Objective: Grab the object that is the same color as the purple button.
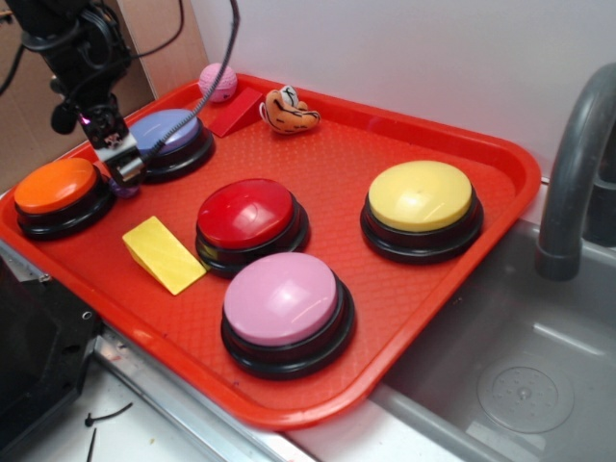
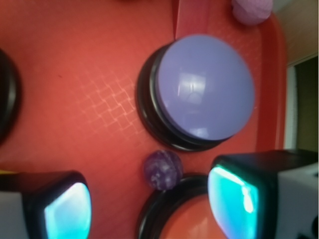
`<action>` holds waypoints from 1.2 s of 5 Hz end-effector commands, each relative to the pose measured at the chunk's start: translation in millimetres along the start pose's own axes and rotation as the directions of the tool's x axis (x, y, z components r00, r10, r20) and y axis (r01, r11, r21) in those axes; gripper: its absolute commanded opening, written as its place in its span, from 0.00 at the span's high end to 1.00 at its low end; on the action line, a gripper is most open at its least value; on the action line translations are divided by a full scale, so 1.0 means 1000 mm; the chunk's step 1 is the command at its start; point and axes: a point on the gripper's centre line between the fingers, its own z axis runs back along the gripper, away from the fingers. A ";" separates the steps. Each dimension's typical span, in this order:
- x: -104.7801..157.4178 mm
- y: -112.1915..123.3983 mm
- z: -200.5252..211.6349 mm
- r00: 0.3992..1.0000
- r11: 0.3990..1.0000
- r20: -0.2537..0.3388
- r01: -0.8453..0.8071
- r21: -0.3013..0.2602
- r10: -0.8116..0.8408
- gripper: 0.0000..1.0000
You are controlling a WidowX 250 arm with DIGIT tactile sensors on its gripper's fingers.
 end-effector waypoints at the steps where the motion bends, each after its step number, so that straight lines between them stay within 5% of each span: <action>1: -0.002 0.016 -0.023 0.997 0.998 -0.050 -0.056 0.039 0.058 0.00; 4: -0.009 0.018 -0.042 0.992 0.997 -0.103 -0.061 0.057 0.067 0.00; 5: -0.012 0.018 -0.047 0.992 0.995 -0.099 -0.075 0.066 0.082 0.91; 6: -0.013 0.017 -0.043 0.993 0.995 -0.083 -0.085 0.057 0.089 1.00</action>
